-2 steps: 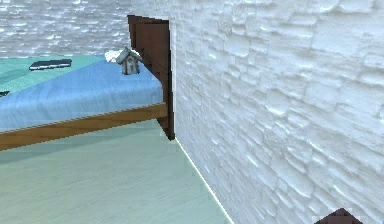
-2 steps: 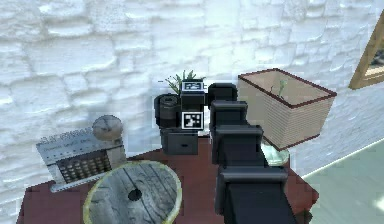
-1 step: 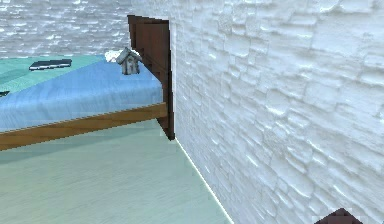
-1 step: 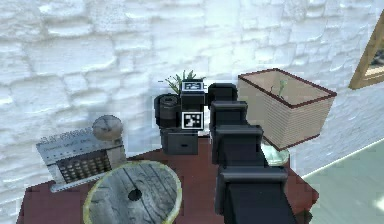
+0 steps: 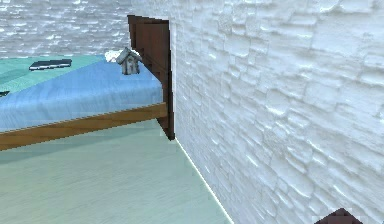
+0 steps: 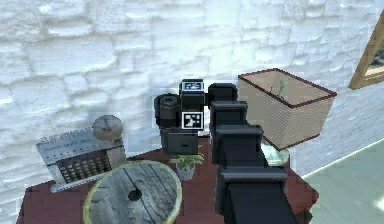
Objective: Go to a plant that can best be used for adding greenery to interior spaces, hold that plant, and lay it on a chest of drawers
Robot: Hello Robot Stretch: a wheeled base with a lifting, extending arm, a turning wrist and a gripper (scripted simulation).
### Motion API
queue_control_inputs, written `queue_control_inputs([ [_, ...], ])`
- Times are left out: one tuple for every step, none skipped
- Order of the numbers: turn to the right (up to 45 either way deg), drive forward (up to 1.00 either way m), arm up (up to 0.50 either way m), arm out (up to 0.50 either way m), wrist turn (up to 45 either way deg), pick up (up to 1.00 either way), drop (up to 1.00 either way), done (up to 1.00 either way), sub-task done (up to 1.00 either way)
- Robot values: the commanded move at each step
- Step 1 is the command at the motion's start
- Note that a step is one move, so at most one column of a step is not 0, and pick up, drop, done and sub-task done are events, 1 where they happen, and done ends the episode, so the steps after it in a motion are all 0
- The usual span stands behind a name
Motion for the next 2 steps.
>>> queue_control_inputs([
  [0.0,0.00,0.00,-0.10,0.0,0.00,0.00,0.00,0.00],
  [0.0,0.00,0.00,0.00,0.0,0.00,0.00,1.00,0.00],
])
